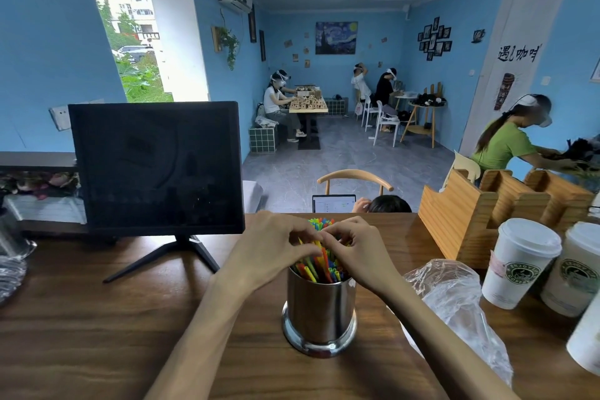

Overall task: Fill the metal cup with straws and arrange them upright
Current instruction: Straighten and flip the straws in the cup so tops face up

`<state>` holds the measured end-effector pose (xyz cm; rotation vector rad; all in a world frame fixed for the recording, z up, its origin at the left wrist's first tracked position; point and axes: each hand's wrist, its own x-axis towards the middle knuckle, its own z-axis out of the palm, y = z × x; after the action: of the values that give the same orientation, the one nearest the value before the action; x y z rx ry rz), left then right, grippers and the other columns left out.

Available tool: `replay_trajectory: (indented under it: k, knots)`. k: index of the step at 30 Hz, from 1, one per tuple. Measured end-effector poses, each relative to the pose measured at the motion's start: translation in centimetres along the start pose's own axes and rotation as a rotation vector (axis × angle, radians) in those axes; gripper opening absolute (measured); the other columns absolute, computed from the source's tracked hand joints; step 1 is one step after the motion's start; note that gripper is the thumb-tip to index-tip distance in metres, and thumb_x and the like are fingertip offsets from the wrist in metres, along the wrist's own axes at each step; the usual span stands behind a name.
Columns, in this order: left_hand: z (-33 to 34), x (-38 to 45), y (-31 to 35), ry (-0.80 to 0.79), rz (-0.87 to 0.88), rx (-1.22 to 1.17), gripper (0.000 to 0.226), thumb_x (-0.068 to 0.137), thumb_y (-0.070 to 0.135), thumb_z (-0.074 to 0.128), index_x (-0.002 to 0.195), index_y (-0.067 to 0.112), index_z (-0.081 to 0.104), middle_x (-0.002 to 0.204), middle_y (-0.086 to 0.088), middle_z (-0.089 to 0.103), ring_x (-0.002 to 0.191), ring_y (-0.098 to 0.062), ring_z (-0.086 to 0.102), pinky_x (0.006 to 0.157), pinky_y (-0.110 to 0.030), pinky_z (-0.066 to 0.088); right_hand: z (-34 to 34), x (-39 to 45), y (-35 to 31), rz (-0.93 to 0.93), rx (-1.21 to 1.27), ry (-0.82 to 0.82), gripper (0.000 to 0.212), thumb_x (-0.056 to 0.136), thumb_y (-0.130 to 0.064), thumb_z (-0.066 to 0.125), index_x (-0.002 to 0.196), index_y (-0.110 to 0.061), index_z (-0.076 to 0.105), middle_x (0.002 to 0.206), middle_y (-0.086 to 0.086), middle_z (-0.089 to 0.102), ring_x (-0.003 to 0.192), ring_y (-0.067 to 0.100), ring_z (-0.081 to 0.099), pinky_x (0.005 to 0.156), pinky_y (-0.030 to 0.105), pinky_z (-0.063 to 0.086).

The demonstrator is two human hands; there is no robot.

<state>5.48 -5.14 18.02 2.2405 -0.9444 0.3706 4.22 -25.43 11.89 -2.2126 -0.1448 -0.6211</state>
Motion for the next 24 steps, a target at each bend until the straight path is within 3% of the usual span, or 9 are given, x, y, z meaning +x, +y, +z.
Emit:
replay_trajectory:
  k: [5, 9, 11, 15, 24]
  knots:
    - [-1.6, 0.9, 0.7, 0.035, -0.001, -0.076, 0.017, 0.075, 0.039, 0.087, 0.09, 0.036, 0.079, 0.072, 0.029, 0.07, 0.071, 0.003, 0.068, 0.089, -0.043, 0.054, -0.3, -0.2, -0.5, 0.021, 0.035, -0.033, 0.021, 0.094, -0.044, 0.065, 0.1, -0.03, 0.079, 0.095, -0.013, 0.063, 0.098, 0.005, 0.059, 0.085, 0.034, 0.053]
    - [-3.2, 2.1, 0.9, 0.025, -0.031, -0.13, 0.012, 0.075, 0.026, 0.089, 0.085, 0.027, 0.083, 0.073, 0.016, 0.075, 0.07, 0.002, 0.068, 0.069, -0.017, 0.053, -0.7, -0.8, -0.6, 0.005, 0.228, -0.135, 0.027, 0.093, -0.063, 0.054, 0.109, -0.048, 0.07, 0.113, -0.014, 0.065, 0.112, 0.003, 0.057, 0.095, 0.033, 0.048]
    - [-4.0, 2.7, 1.0, 0.023, -0.039, -0.137, 0.012, 0.074, 0.023, 0.09, 0.085, 0.024, 0.083, 0.072, 0.013, 0.075, 0.065, 0.002, 0.067, 0.061, -0.008, 0.046, -0.7, -1.2, -0.7, -0.017, 0.236, -0.188, 0.035, 0.083, -0.069, 0.06, 0.111, -0.051, 0.068, 0.121, -0.016, 0.062, 0.118, 0.002, 0.056, 0.1, 0.032, 0.047]
    - [-6.1, 3.6, 1.3, 0.002, -0.048, -0.216, 0.014, 0.073, 0.021, 0.09, 0.083, 0.025, 0.082, 0.074, 0.007, 0.077, 0.066, -0.005, 0.07, 0.066, -0.018, 0.053, -0.2, -1.4, -0.6, -0.118, 0.146, -0.153, 0.029, 0.082, -0.052, 0.078, 0.101, -0.029, 0.078, 0.111, -0.019, 0.067, 0.118, 0.004, 0.055, 0.1, 0.034, 0.046]
    - [-10.0, 3.6, 1.6, 0.101, -0.049, -0.394, 0.017, 0.072, 0.006, 0.086, 0.087, 0.01, 0.08, 0.076, -0.005, 0.078, 0.069, -0.013, 0.073, 0.069, -0.022, 0.06, -1.0, -0.7, -0.6, -0.123, 0.148, -0.195, 0.018, 0.088, -0.041, 0.075, 0.094, -0.024, 0.078, 0.112, -0.019, 0.067, 0.12, 0.0, 0.051, 0.103, 0.031, 0.042]
